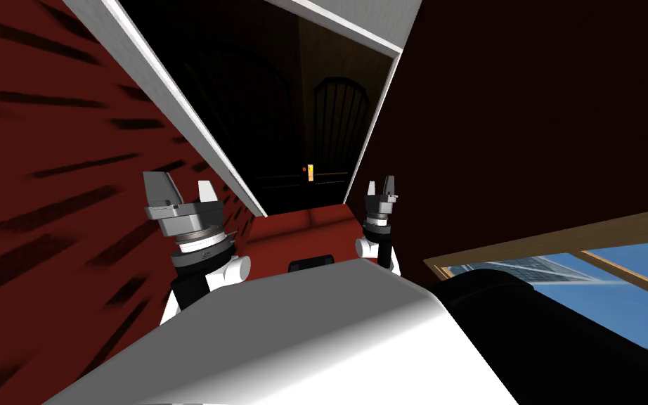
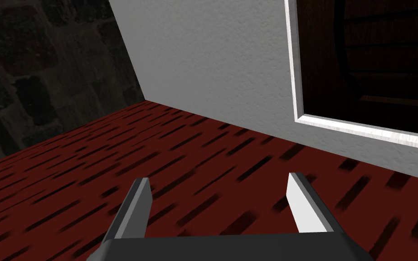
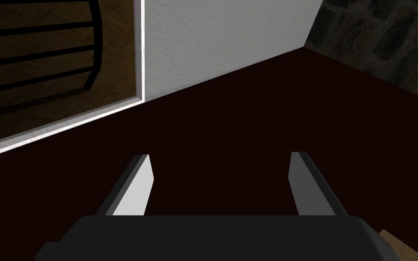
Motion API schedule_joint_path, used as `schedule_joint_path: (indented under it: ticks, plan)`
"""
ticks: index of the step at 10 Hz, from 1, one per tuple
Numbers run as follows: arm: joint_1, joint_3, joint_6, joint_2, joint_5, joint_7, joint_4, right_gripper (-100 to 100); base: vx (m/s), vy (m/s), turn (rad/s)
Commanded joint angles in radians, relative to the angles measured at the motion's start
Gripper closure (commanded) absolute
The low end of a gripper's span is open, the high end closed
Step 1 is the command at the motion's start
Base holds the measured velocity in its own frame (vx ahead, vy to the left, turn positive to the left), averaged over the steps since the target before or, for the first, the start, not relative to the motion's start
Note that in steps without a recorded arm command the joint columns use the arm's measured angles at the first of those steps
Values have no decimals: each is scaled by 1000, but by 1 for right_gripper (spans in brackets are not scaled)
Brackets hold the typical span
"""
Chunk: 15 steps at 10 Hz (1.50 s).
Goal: Pull the door open
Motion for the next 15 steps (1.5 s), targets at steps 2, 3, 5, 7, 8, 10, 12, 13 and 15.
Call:
schedule_joint_path:
  ticks: [2, 3, 5, 7, 8, 10, 12, 13, 15]
  plan:
    - [-8, -3, 7, -10, 10, -12, 28, -100, 150, 9, 32]
    - [-15, -6, 13, -17, 18, -22, 49, -100, 179, 23, 30]
    - [-27, -11, 23, -28, 32, -39, 88, -100, 211, 41, 47]
    - [-38, -15, 32, -37, 45, -55, 124, -100, 188, 18, 35]
    - [-42, -17, 35, -40, 49, -60, 137, -100, 119, 3, 35]
    - [-54, -22, 46, -49, 64, -78, 178, -100, 126, 23, 40]
    - [-67, -27, 57, -57, 80, -97, 222, -100, 146, 23, 49]
    - [-77, -31, 65, -63, 91, -111, 253, -100, 150, 12, 57]
    - [-87, -35, 73, -68, 103, -125, 285, -100, 140, 34, 39]
